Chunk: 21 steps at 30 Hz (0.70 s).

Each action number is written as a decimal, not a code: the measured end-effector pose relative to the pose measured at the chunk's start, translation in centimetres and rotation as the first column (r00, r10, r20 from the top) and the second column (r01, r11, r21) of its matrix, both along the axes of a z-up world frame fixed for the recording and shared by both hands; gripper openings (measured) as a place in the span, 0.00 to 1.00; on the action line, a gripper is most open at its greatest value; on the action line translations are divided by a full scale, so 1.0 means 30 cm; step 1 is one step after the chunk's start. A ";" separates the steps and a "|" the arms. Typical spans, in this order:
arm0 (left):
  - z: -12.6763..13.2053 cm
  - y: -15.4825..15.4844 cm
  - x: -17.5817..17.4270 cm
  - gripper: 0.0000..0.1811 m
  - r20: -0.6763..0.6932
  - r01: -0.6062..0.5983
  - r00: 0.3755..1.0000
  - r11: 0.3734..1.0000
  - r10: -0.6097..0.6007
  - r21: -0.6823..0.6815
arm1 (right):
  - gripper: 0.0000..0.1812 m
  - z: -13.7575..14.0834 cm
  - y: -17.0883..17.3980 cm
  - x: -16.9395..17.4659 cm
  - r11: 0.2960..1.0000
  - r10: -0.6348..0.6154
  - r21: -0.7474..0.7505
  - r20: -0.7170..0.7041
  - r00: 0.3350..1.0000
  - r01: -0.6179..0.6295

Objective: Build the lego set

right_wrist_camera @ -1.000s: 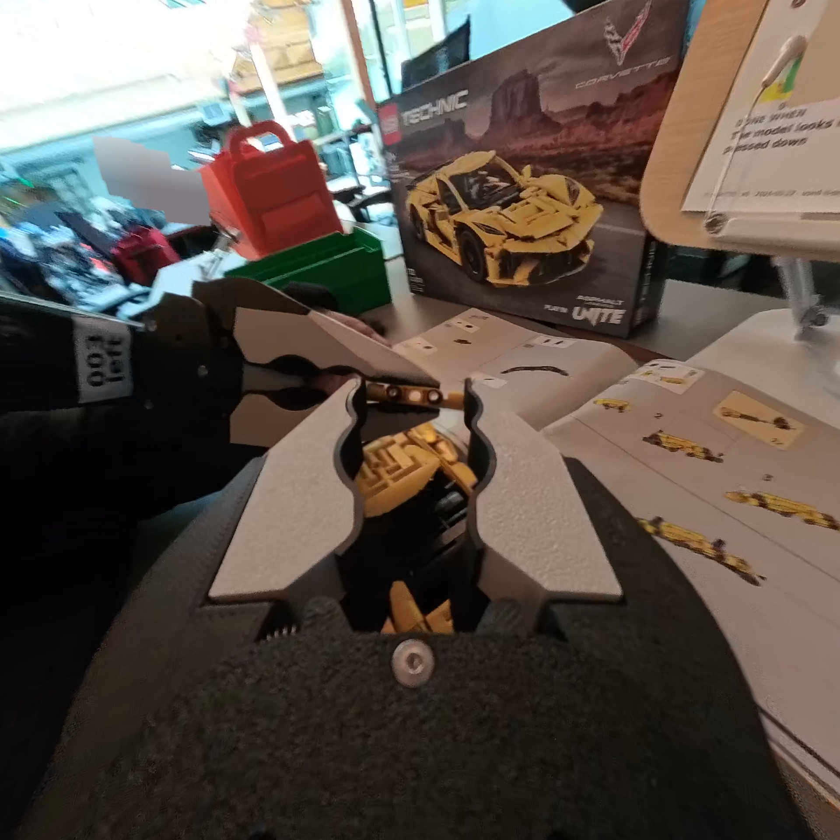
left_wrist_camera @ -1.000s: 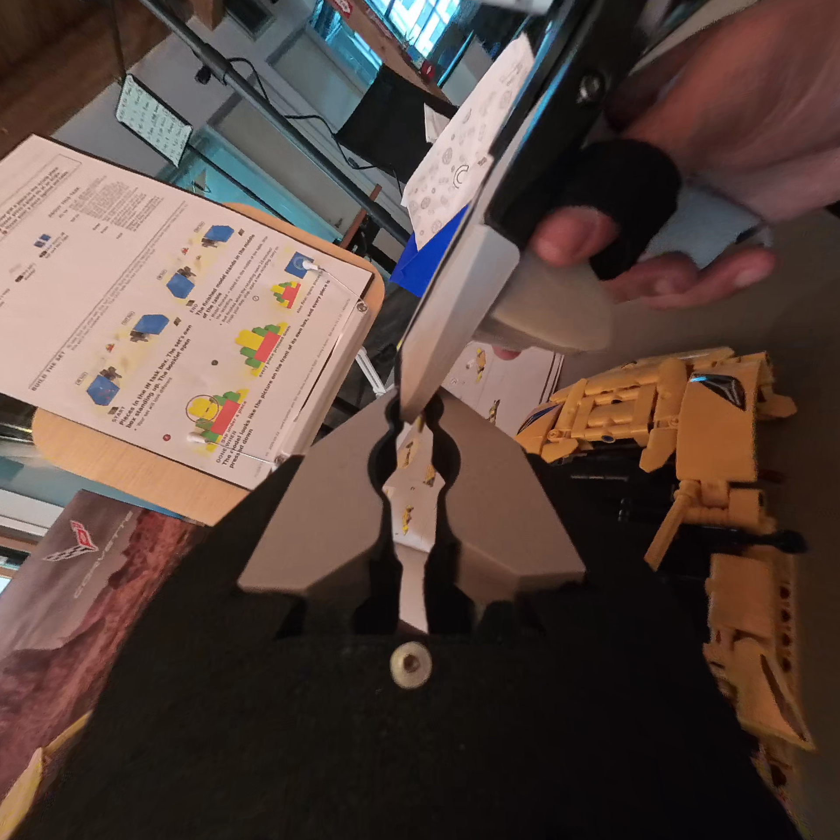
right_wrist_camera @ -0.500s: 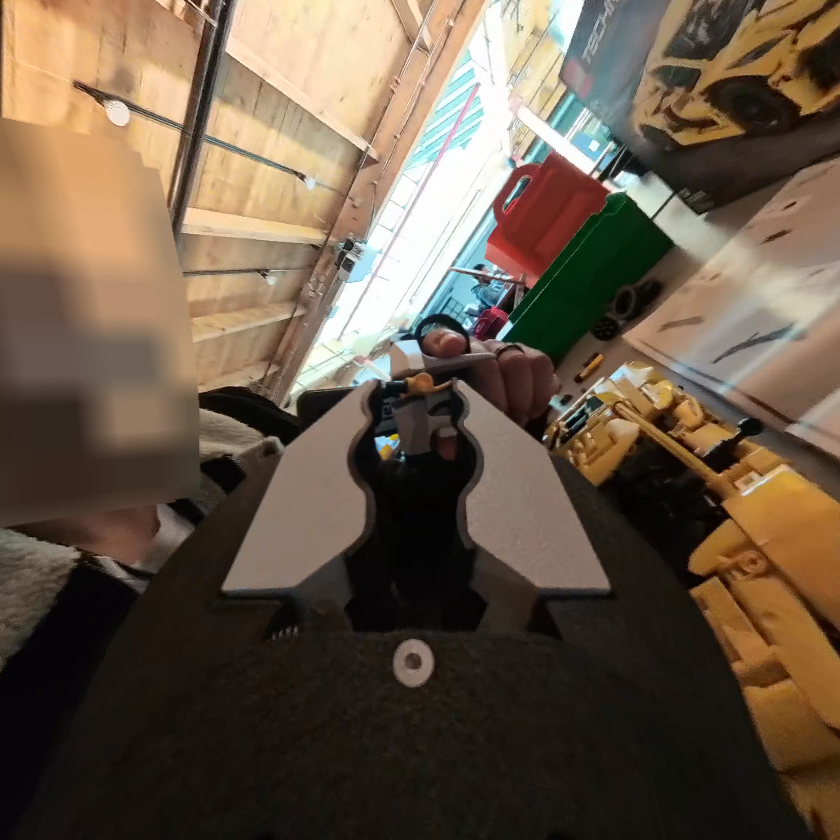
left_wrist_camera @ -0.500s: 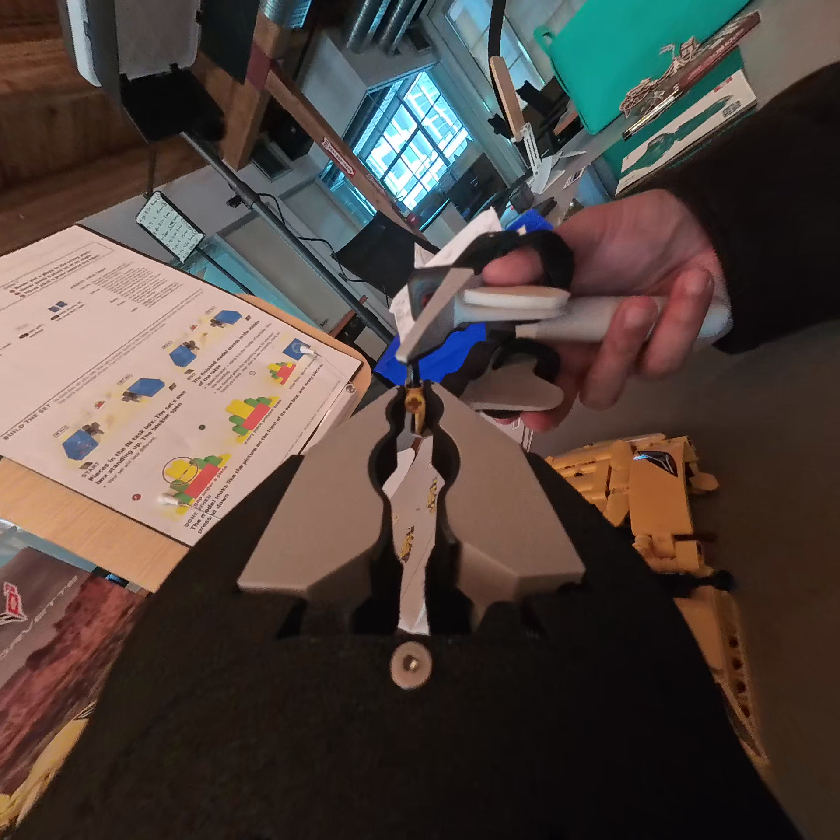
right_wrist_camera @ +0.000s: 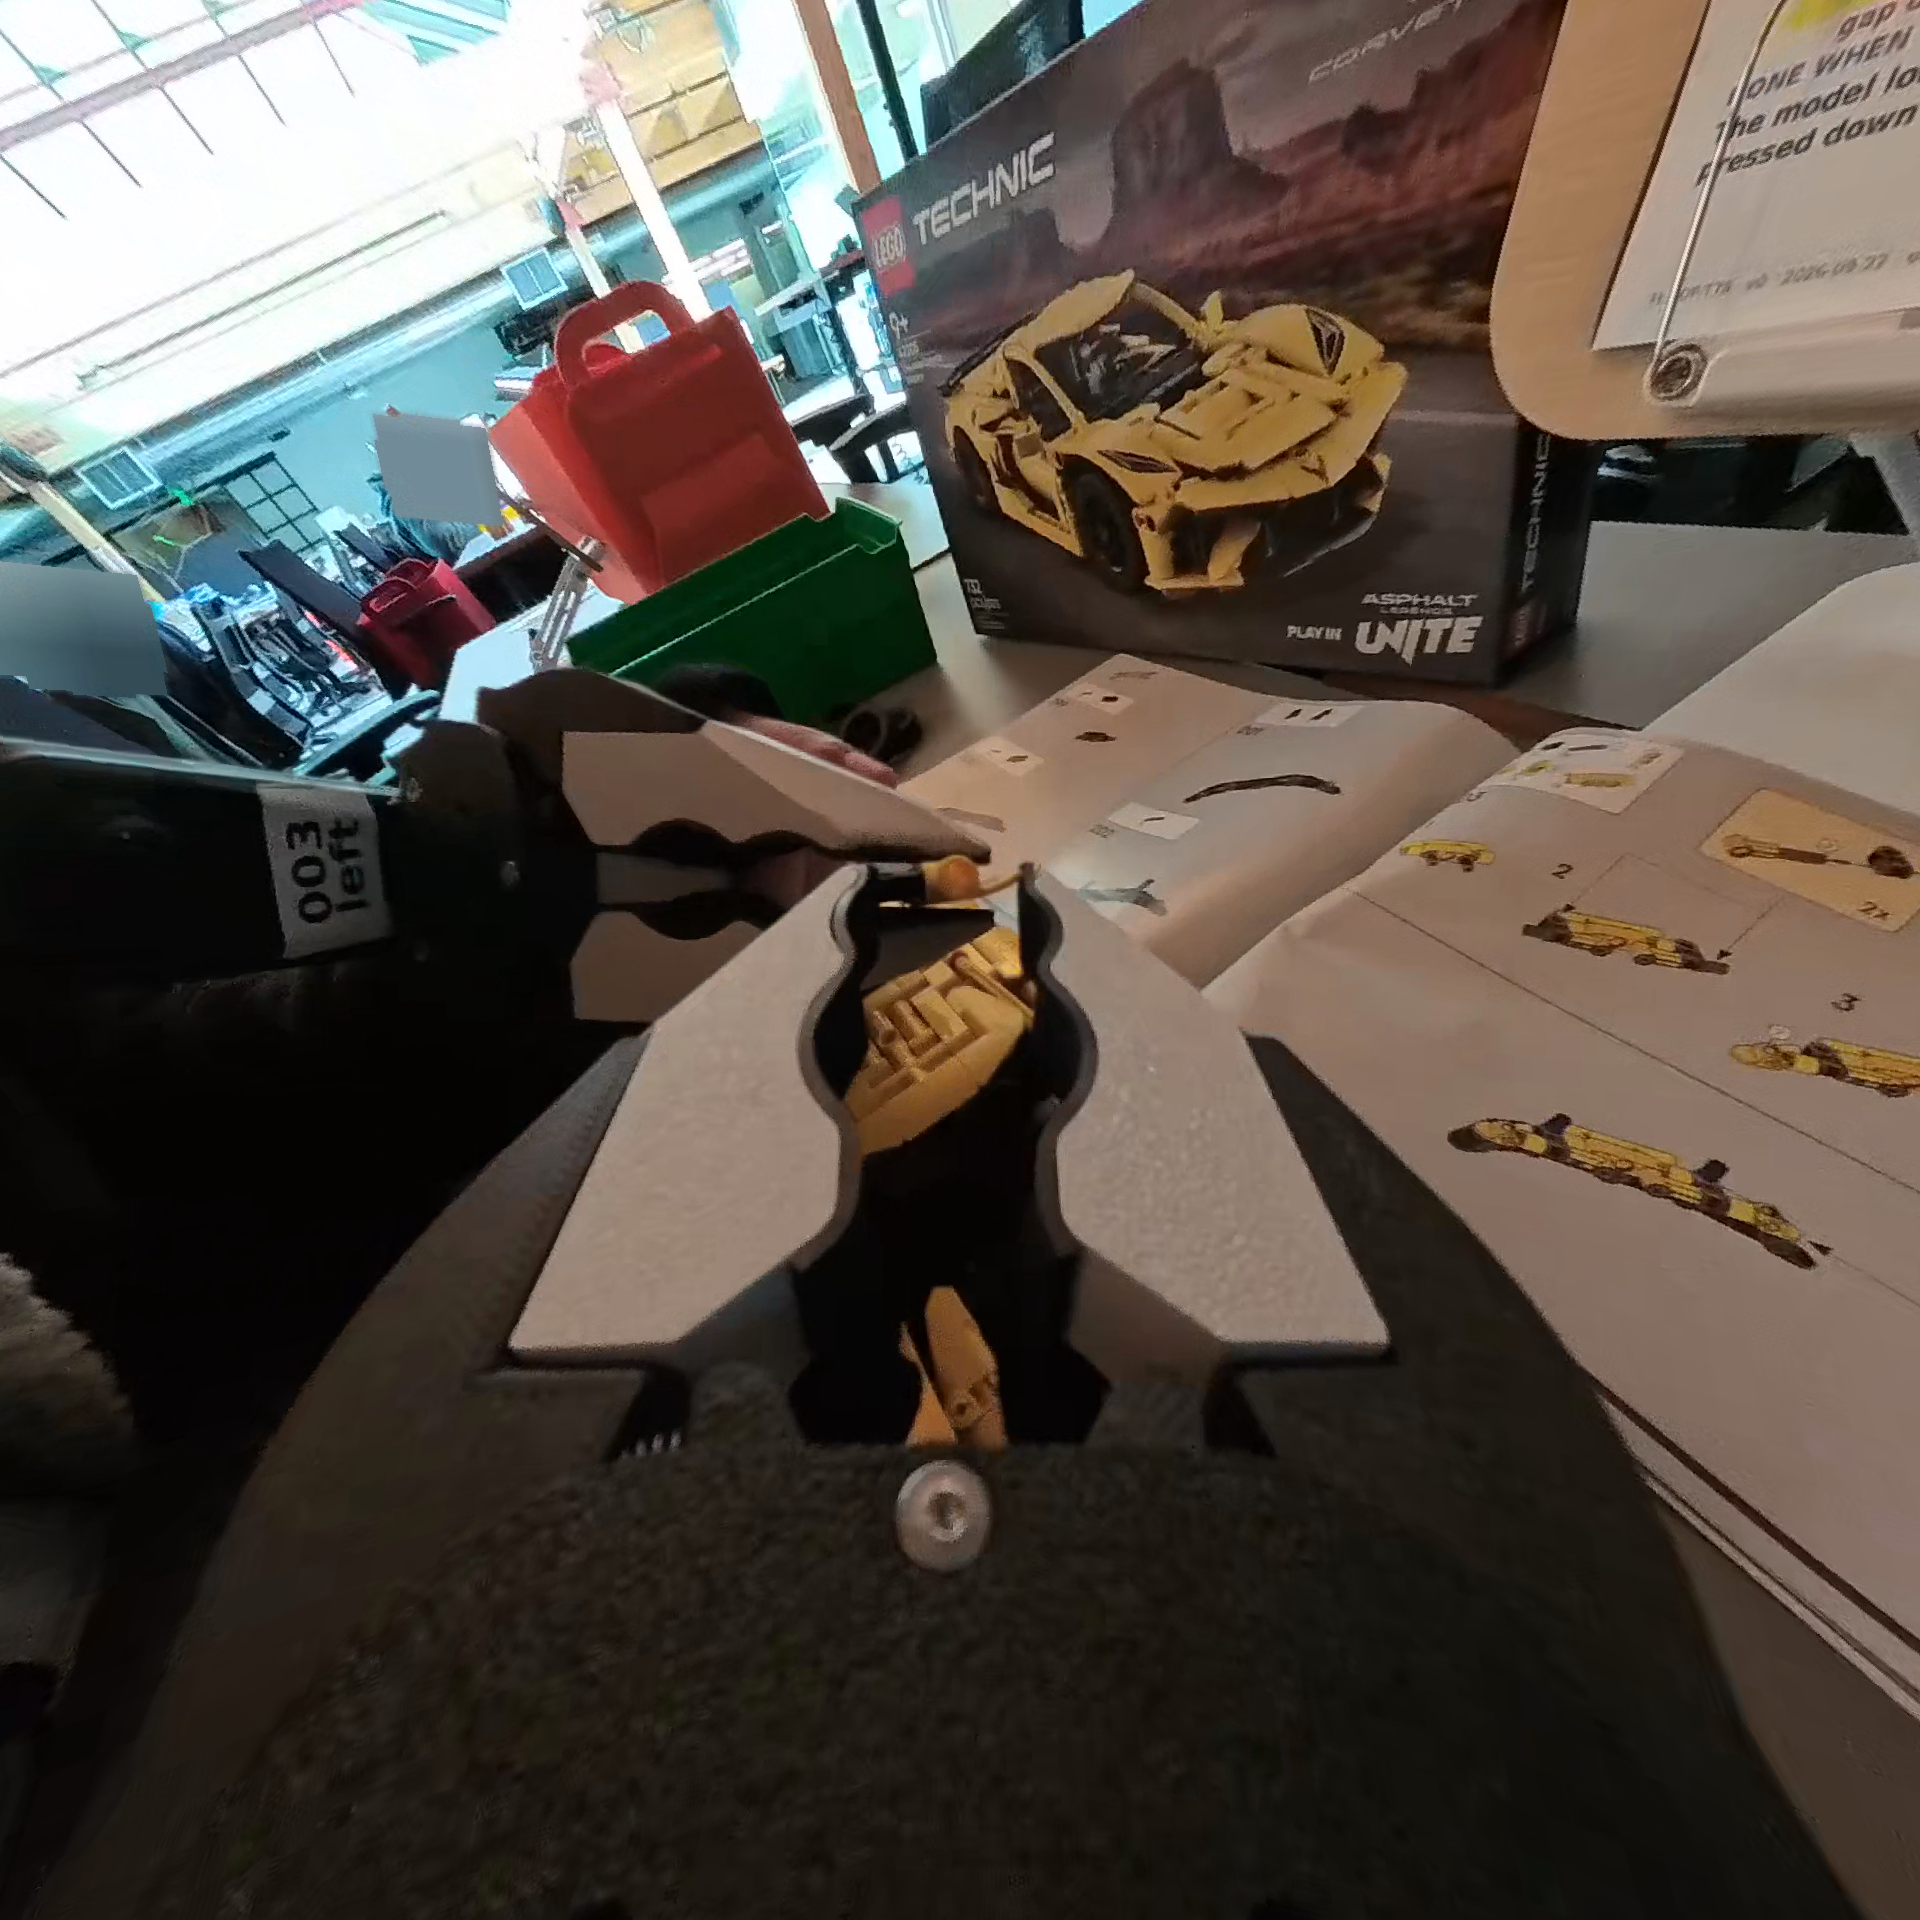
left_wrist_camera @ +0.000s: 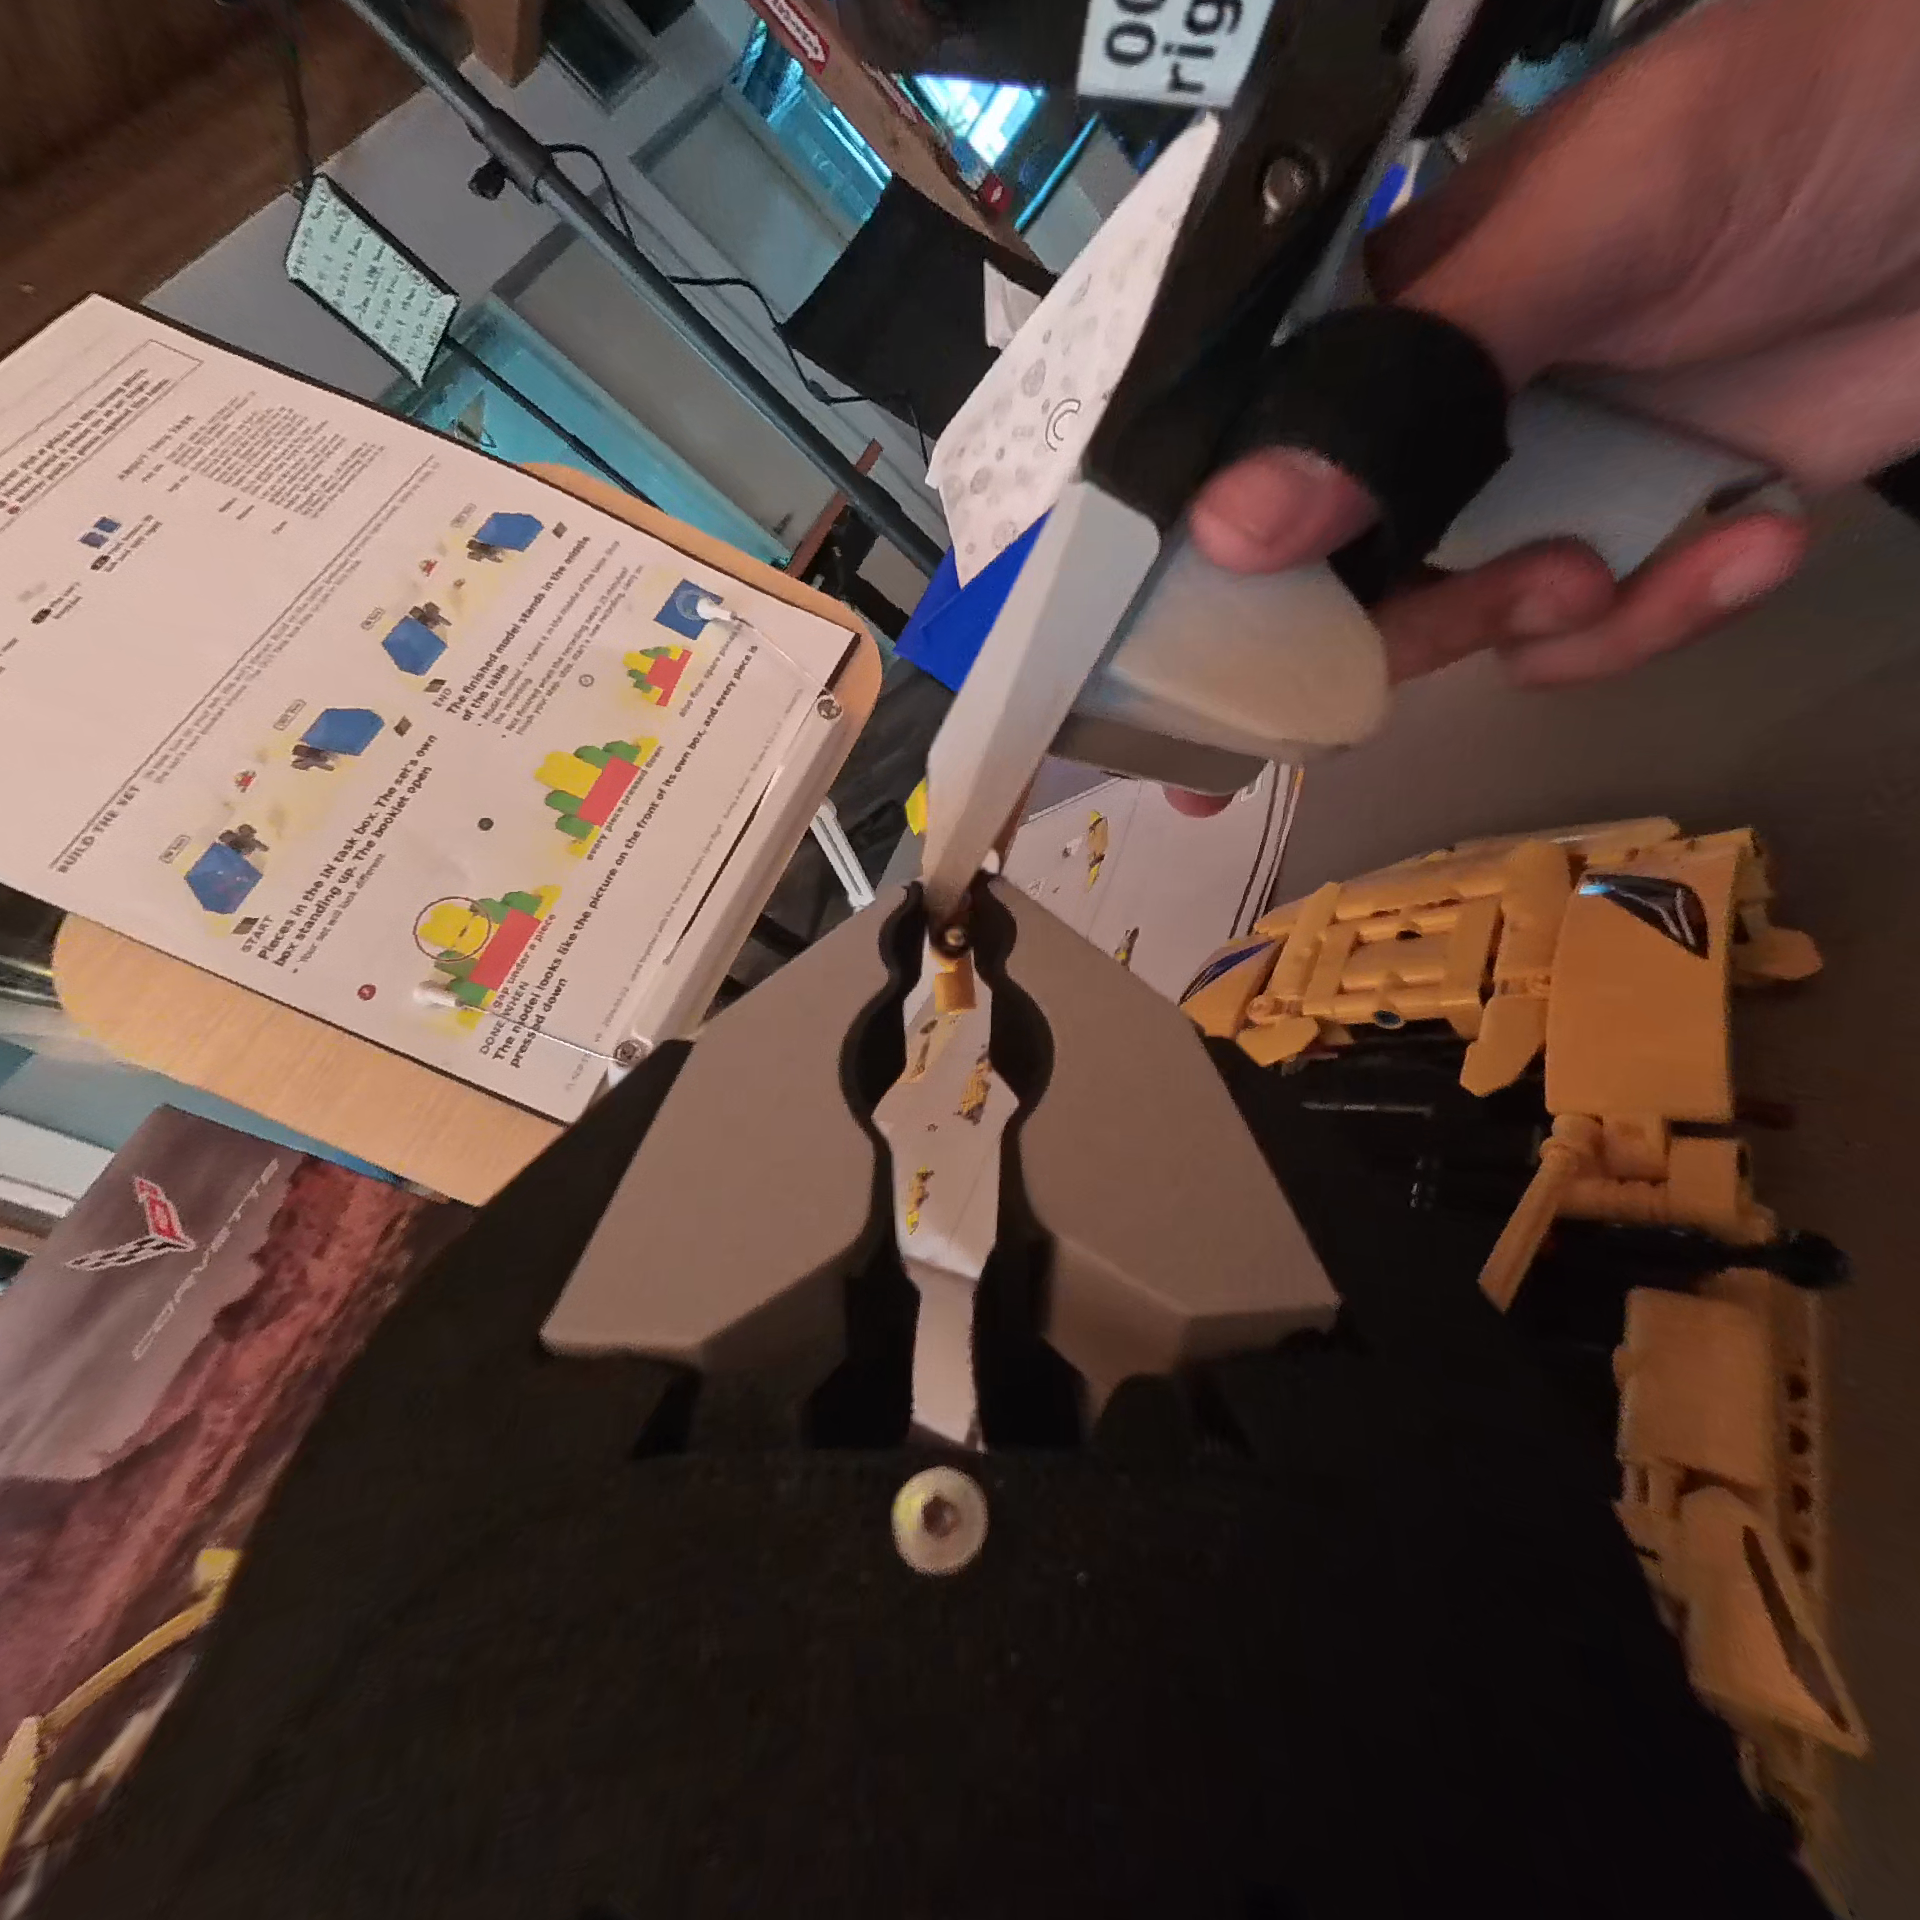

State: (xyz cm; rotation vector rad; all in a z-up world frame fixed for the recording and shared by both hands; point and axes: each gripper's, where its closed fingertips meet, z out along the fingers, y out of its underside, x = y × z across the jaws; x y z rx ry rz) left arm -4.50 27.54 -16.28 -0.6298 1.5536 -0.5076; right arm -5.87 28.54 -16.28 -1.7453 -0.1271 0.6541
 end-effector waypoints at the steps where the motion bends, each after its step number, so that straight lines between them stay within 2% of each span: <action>1: -0.005 -0.002 -0.001 0.04 -0.012 0.006 1.000 1.000 -0.006 0.007 | 0.14 -0.004 -0.002 0.000 1.000 0.013 -0.006 -0.007 1.000 -0.013; 3: -0.009 -0.005 -0.006 0.04 -0.038 0.020 0.999 1.000 -0.020 -0.011 | 0.15 -0.006 -0.007 -0.002 0.999 0.045 -0.014 -0.049 0.998 -0.046; 7: 0.015 -0.011 -0.022 0.04 -0.021 0.058 0.998 0.998 -0.059 -0.035 | 0.13 0.038 -0.029 -0.009 0.993 0.119 0.003 -0.223 0.967 -0.121; 11: 0.006 -0.017 -0.027 0.04 -0.050 0.062 0.997 0.997 -0.065 -0.055 | 0.12 0.031 -0.032 -0.012 0.990 0.132 -0.012 -0.227 0.965 -0.138; 14: -0.004 -0.033 -0.061 0.11 -0.125 0.131 0.980 0.971 -0.158 -0.199 | 0.13 0.028 -0.033 0.003 0.992 0.120 -0.018 -0.217 0.969 -0.127; 16: 0.006 -0.030 -0.113 0.11 -0.173 0.182 0.948 0.898 -0.269 -0.400 | 0.13 0.039 -0.052 0.011 0.988 0.147 -0.010 -0.206 0.967 -0.152; 18: 0.057 0.028 -0.159 0.11 -0.129 0.183 0.945 0.810 -0.302 -0.557 | 0.13 0.036 -0.123 -0.073 0.942 0.327 -0.031 -0.153 0.933 -0.335; 19: 0.086 0.067 -0.177 0.11 -0.087 0.184 0.952 0.774 -0.294 -0.606 | 0.13 -0.001 -0.170 -0.139 0.892 0.430 -0.105 -0.099 0.897 -0.439; 21: 0.124 0.146 -0.195 0.11 -0.024 0.163 0.971 0.735 -0.237 -0.658 | 0.13 -0.107 -0.247 -0.262 0.797 0.584 -0.266 0.106 0.805 -0.543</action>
